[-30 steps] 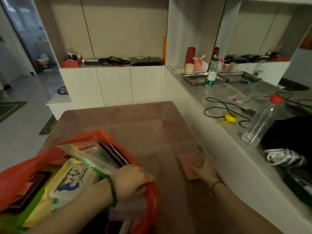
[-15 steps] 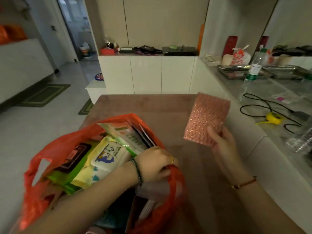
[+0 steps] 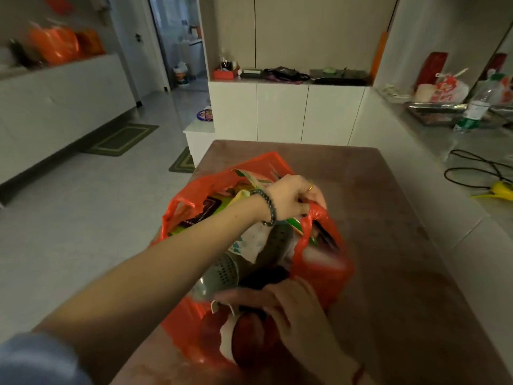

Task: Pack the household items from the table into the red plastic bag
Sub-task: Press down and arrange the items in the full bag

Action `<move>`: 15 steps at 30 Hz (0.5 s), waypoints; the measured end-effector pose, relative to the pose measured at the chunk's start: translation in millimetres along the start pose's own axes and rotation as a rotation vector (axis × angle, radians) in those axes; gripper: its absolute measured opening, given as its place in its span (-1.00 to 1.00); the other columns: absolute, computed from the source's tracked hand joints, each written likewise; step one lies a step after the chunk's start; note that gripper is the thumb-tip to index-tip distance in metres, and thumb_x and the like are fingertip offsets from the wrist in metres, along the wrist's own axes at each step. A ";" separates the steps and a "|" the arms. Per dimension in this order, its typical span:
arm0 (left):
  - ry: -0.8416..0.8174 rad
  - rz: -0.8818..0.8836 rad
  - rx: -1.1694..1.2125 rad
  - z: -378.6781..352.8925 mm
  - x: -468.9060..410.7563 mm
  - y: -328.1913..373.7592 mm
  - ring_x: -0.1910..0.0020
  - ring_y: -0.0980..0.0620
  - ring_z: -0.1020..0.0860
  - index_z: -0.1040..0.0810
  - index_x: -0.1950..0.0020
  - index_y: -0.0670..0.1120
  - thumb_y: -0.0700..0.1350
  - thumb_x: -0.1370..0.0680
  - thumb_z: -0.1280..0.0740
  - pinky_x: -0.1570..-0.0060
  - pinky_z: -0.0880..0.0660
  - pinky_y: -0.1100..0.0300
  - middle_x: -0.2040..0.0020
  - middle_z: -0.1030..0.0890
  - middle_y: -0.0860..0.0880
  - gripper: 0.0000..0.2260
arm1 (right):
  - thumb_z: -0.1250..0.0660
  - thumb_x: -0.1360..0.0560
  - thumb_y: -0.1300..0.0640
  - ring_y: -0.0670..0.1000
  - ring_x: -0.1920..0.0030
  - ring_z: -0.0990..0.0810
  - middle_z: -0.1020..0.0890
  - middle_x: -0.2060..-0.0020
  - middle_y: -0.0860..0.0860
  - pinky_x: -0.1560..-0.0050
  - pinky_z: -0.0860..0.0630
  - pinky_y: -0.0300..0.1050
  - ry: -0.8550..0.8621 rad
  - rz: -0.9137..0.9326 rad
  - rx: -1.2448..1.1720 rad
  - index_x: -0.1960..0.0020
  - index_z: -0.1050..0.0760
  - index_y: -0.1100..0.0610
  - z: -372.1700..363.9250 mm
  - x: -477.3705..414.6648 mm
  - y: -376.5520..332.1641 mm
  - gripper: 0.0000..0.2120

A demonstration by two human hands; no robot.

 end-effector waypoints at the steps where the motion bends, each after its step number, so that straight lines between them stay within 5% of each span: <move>1: 0.015 -0.029 -0.017 3.6 4.5 1.6 0.04 -0.06 -0.64 -0.62 -0.03 -0.26 -0.37 -0.45 -0.34 0.02 -0.53 0.29 0.01 -0.68 -0.20 -0.82 | -0.54 -0.22 0.07 -0.02 0.13 -0.65 -0.68 0.18 -0.03 -0.17 -0.31 -0.03 -0.049 -0.055 0.093 0.11 -0.62 0.01 -7.8 -5.0 9.7 -0.75; 5: 0.030 -0.073 -0.046 -2.6 19.6 -8.4 -0.01 -0.06 -0.62 -0.63 -0.02 -0.24 -0.34 -0.45 -0.36 -0.06 -0.54 0.18 -0.02 -0.67 -0.18 -0.83 | -0.60 -0.10 0.03 0.15 0.10 -0.63 -0.63 0.07 0.11 0.02 -0.55 0.23 -0.110 -0.327 0.222 0.18 -0.61 0.01 -13.1 -13.3 37.1 -0.67; 9: 0.056 -0.100 -0.161 -1.5 37.0 -6.6 -0.10 -0.05 -0.56 -0.60 -0.10 -0.13 -0.19 -0.49 -0.34 -0.02 -0.45 0.24 -0.11 -0.62 -0.12 -0.80 | -0.56 -0.20 0.17 0.16 0.19 -0.64 -0.64 0.18 0.13 0.19 -0.60 0.01 -0.106 -0.207 0.212 0.16 -0.59 0.15 -21.3 -29.4 28.6 -0.75; 12: 0.142 -0.156 -0.550 4.3 76.5 -12.1 -0.33 -0.12 -0.41 -0.48 -0.27 -0.01 0.05 -0.44 -0.36 -0.41 -0.23 -0.05 -0.29 -0.50 -0.10 -0.58 | -0.57 -0.18 0.16 0.11 0.25 -0.65 -0.65 0.30 0.07 0.23 -0.60 -0.11 -0.109 -0.112 0.242 0.20 -0.59 0.18 -18.1 -41.2 29.0 -0.74; 15: 0.444 -0.082 -0.875 37.2 136.5 -31.4 -0.39 -0.25 -0.26 -0.37 -0.34 0.04 0.06 -0.31 -0.42 -0.31 0.01 -0.30 -0.38 -0.39 -0.19 -0.39 | -0.58 -0.17 0.02 0.03 0.28 -0.64 -0.65 0.35 -0.02 0.18 -0.57 -0.13 -0.136 -0.012 0.388 0.19 -0.61 0.11 -17.4 -46.3 29.8 -0.70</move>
Point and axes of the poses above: each hand's wrist, its own x-axis away from the middle knuckle, its own z-axis out of the back of the hand, y = z × x, the point moved 10 cm from there along -x, towards the middle knuckle
